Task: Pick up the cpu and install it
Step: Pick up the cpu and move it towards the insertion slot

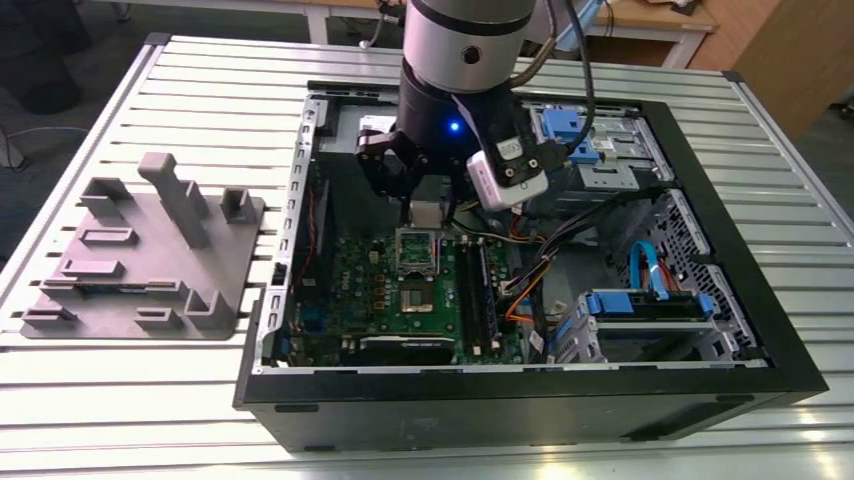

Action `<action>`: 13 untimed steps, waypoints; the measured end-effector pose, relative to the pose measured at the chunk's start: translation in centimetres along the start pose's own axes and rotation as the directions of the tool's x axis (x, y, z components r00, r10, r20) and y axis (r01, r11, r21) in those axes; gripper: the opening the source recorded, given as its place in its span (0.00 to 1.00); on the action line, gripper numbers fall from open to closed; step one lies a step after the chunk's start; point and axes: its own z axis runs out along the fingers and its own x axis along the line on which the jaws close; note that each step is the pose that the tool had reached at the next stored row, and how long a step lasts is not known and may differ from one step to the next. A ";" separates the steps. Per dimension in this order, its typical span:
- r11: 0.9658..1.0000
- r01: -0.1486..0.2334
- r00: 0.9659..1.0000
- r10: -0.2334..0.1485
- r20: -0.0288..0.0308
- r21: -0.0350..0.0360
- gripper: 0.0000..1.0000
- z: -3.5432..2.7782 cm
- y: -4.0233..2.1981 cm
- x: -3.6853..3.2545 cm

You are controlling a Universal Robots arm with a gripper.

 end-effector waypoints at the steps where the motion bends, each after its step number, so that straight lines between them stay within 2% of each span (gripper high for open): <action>1: 1.000 0.000 1.000 0.000 0.000 0.000 0.47 0.00 0.00 0.00; 7: 1.000 0.000 1.000 0.000 0.001 -0.001 0.47 0.18 -0.02 -0.01; 13: 1.000 0.001 1.000 0.000 0.009 -0.001 0.47 0.98 -0.19 -0.03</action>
